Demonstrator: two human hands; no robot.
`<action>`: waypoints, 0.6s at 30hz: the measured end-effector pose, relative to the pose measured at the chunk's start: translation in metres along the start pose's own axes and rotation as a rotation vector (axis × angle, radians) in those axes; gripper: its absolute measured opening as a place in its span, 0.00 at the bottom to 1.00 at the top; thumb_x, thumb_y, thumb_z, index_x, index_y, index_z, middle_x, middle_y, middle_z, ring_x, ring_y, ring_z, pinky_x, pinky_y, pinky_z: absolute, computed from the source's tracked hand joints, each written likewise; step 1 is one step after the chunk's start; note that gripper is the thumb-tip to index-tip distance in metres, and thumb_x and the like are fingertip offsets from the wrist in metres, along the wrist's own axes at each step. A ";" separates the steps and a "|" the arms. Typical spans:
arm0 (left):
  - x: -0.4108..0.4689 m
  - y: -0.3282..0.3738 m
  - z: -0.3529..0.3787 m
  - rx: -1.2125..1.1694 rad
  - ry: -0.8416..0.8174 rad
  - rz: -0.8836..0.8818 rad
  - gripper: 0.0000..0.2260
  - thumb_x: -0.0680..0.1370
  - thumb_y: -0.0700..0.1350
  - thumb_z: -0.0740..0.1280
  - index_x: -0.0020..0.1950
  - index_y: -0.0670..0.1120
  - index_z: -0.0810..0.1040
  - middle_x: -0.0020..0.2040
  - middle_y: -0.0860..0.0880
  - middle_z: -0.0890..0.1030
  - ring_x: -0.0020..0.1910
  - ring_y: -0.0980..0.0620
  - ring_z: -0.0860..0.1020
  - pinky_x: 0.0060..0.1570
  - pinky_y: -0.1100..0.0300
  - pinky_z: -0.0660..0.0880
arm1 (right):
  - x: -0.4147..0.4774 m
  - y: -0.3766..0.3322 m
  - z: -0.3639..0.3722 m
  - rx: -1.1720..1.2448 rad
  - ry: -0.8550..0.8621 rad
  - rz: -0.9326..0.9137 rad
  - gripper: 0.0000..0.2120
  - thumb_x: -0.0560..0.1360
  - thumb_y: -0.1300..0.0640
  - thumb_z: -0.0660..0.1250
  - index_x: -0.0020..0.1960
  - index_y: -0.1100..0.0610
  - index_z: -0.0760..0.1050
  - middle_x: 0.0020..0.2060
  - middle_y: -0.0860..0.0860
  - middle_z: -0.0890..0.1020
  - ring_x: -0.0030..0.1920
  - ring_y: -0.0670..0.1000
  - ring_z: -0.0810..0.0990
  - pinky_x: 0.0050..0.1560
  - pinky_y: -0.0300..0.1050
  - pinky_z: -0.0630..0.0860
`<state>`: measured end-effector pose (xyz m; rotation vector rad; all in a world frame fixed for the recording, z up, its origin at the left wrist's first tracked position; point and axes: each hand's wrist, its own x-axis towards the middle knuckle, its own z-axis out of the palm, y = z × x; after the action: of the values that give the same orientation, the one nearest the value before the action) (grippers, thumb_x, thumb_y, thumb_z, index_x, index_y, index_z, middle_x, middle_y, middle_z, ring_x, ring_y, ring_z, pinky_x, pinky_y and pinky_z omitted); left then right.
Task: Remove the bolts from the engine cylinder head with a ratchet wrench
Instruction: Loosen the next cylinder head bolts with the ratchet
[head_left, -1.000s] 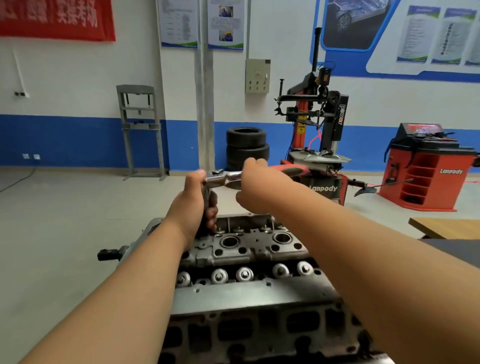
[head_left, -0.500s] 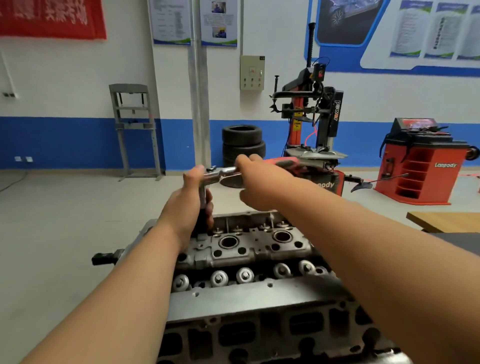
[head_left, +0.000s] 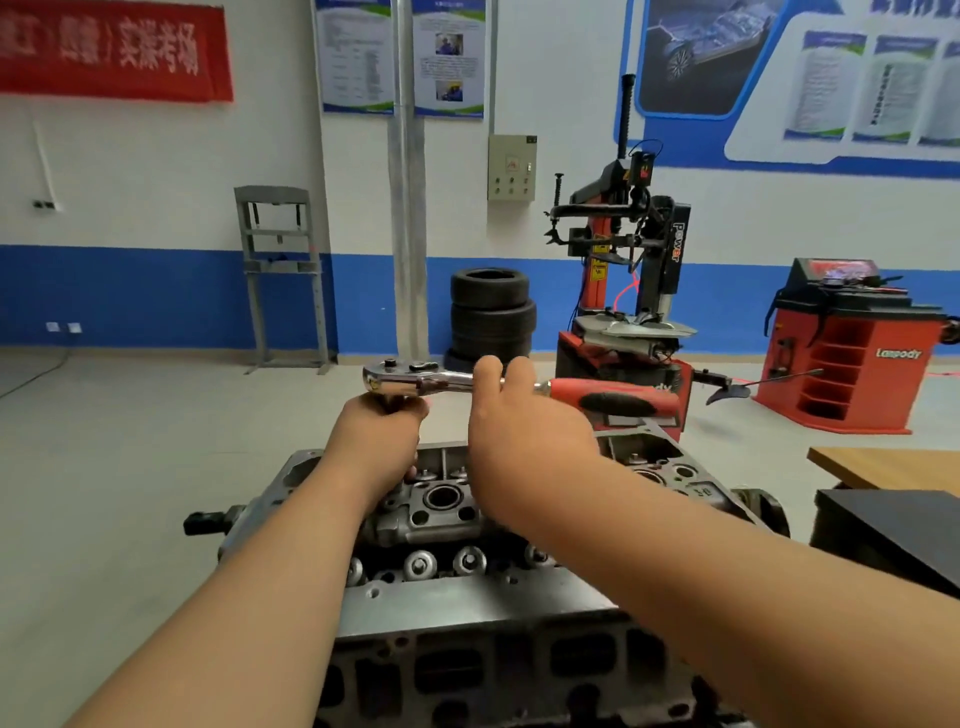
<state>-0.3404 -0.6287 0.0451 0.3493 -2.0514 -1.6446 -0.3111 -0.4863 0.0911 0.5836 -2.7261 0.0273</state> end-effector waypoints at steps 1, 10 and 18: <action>-0.001 0.000 -0.001 0.027 0.008 0.014 0.11 0.78 0.47 0.65 0.36 0.46 0.75 0.22 0.51 0.72 0.20 0.53 0.71 0.30 0.59 0.71 | -0.019 -0.004 -0.002 -0.024 -0.002 -0.070 0.42 0.72 0.60 0.68 0.75 0.60 0.42 0.66 0.63 0.54 0.49 0.60 0.76 0.23 0.44 0.58; 0.000 -0.001 -0.005 -0.014 -0.021 -0.026 0.12 0.75 0.50 0.69 0.36 0.45 0.77 0.23 0.49 0.75 0.23 0.51 0.74 0.32 0.58 0.71 | 0.014 0.016 -0.013 0.101 -0.046 -0.145 0.27 0.74 0.54 0.65 0.69 0.56 0.58 0.57 0.55 0.68 0.43 0.54 0.69 0.37 0.48 0.69; 0.010 -0.006 -0.006 -0.028 -0.005 -0.063 0.07 0.72 0.47 0.67 0.38 0.45 0.77 0.25 0.50 0.78 0.24 0.49 0.78 0.31 0.56 0.71 | 0.126 -0.034 0.010 0.223 -0.146 -0.246 0.05 0.76 0.61 0.60 0.51 0.59 0.71 0.43 0.53 0.72 0.45 0.54 0.69 0.56 0.53 0.71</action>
<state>-0.3461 -0.6399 0.0426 0.4044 -2.0383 -1.7105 -0.4085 -0.5683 0.1232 1.0178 -2.7895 0.2385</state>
